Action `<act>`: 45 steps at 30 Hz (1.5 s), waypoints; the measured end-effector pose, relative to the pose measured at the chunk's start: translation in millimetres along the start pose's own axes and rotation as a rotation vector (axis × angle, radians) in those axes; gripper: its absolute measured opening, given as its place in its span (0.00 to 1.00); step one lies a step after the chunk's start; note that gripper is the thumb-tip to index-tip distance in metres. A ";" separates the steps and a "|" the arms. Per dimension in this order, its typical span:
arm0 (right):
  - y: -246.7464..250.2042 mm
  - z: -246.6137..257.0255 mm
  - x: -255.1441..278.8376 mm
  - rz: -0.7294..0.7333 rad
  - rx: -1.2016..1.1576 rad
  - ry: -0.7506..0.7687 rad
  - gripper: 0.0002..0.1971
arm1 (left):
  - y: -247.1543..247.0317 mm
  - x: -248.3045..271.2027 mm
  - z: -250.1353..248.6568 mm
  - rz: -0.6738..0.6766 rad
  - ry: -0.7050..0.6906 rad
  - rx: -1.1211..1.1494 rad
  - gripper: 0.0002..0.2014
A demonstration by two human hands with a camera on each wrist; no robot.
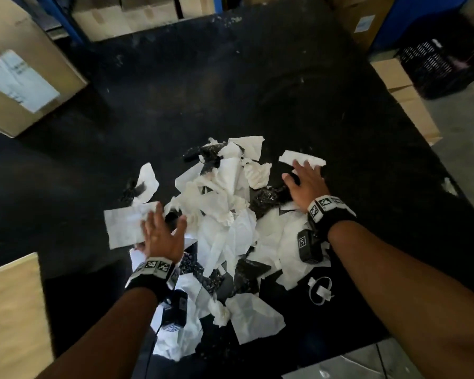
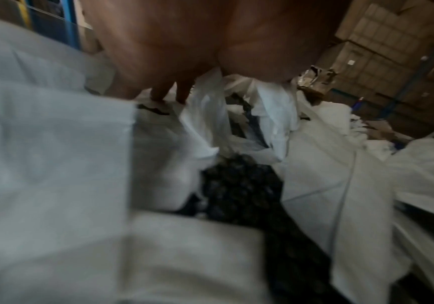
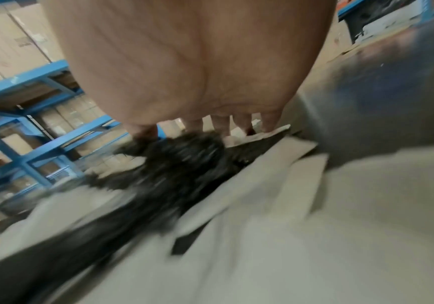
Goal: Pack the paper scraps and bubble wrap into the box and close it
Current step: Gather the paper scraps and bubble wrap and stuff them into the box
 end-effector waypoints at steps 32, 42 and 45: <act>-108.0 46.0 236.1 0.047 -0.157 0.107 0.42 | 2.0 123.3 17.0 0.017 -0.083 -0.156 0.49; -21.0 55.0 158.9 0.183 0.345 0.334 0.79 | 41.4 68.4 -36.7 0.075 -0.361 -0.192 0.76; -41.2 81.1 121.7 0.339 0.562 0.472 0.86 | 19.8 56.7 -65.3 0.192 -0.441 -0.299 0.82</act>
Point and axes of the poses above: each hand's wrist, its own x-axis away from the middle knuckle, its own y-axis out of the back of the hand, z = x × y, the point moved 6 cm from there along -x, towards the middle knuckle, and after that the axes turned 15 degrees about -x, right-handed, at the moved point
